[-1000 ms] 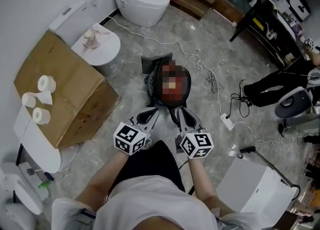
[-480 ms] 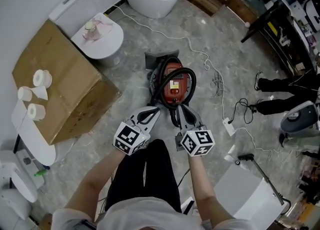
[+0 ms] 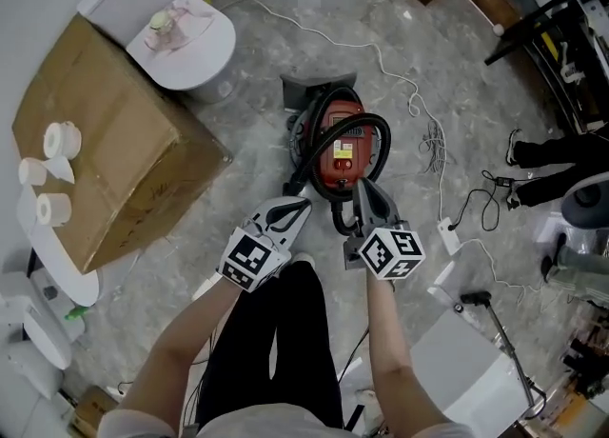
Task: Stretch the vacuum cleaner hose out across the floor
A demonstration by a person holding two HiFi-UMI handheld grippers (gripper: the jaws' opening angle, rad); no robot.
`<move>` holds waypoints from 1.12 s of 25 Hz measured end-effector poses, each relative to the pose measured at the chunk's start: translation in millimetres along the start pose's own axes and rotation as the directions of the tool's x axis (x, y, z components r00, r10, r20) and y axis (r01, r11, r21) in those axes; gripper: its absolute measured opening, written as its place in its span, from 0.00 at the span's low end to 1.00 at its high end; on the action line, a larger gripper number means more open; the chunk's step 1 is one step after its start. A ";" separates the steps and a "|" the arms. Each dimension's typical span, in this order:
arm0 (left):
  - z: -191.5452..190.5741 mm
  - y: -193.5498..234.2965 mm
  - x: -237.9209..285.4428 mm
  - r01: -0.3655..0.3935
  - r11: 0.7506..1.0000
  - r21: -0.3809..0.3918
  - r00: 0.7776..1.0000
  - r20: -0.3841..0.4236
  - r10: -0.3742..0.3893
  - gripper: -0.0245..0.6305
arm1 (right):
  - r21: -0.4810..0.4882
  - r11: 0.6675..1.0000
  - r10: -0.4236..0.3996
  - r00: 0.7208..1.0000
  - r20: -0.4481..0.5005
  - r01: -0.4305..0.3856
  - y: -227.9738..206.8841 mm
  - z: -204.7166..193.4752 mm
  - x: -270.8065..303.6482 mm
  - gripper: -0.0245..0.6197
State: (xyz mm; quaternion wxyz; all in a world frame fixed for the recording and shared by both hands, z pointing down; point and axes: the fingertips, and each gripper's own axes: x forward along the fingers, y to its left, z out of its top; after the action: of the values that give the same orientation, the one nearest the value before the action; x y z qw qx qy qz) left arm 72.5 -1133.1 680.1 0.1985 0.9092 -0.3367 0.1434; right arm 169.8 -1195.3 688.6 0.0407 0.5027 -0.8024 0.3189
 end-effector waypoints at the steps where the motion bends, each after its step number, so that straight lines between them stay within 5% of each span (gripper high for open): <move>1: -3.6 5.5 4.4 -0.005 1.000 -0.012 1.000 -0.001 0.005 0.05 | 0.009 1.000 -0.001 1.000 -0.012 0.001 -5.1 -4.0 6.9 0.06; 7: -23.9 37.1 32.5 -0.032 0.999 -0.023 0.999 -0.001 0.032 0.05 | 0.030 0.999 0.037 0.998 -0.057 -0.035 -23.4 -23.7 51.5 0.06; 20: -96.2 77.9 74.6 -0.089 0.992 -0.092 0.996 -0.022 0.087 0.05 | 0.297 0.955 -0.009 0.999 -0.032 0.018 -78.9 -84.7 102.3 0.06; 28: -125.5 101.6 97.1 -0.106 0.988 -0.112 0.993 -0.071 0.098 0.05 | 0.328 0.945 0.042 0.992 -0.115 -0.002 -84.5 -114.0 138.8 0.07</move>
State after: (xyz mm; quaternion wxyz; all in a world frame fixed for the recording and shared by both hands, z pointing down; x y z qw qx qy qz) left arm 59.6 -1200.2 855.8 0.2543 0.8725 -0.3838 0.1635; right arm 143.0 -1265.3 872.4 0.0015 0.4733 -0.7401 0.4777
